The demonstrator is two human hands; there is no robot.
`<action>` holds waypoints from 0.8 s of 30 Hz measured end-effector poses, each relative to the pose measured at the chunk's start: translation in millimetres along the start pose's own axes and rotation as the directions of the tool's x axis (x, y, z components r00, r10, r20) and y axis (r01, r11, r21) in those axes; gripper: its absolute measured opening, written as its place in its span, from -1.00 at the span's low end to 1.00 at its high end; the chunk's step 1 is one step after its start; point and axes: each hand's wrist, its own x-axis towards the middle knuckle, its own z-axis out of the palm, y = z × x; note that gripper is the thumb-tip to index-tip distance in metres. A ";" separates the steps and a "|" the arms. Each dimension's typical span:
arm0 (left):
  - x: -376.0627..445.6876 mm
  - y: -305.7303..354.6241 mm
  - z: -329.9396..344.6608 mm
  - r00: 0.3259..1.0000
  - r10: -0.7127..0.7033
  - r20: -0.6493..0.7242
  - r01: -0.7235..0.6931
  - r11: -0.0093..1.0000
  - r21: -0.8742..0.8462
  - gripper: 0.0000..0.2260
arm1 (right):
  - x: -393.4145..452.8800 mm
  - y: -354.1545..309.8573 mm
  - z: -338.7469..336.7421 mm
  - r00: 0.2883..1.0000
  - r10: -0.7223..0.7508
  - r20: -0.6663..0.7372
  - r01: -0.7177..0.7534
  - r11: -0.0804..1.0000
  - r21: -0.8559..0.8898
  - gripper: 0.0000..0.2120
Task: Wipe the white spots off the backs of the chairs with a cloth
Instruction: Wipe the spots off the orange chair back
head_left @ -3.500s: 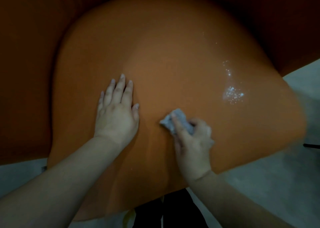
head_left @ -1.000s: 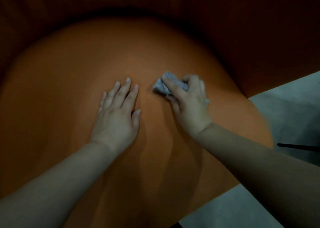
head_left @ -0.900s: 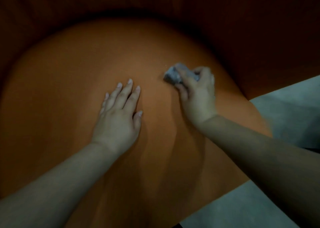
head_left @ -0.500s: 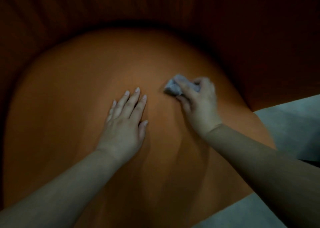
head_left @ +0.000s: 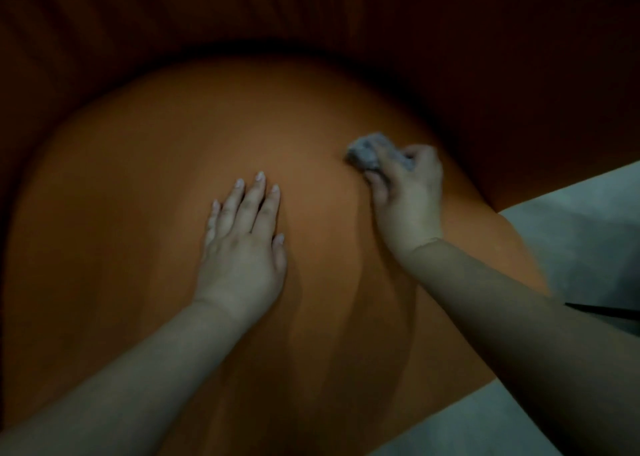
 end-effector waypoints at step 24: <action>-13.2 78.9 25.2 0.989 0.137 0.051 -0.138 0.990 0.012 -0.47 | -76.1 90.1 -60.8 1.000 0.012 0.013 -0.012 1.000 -0.015 -0.58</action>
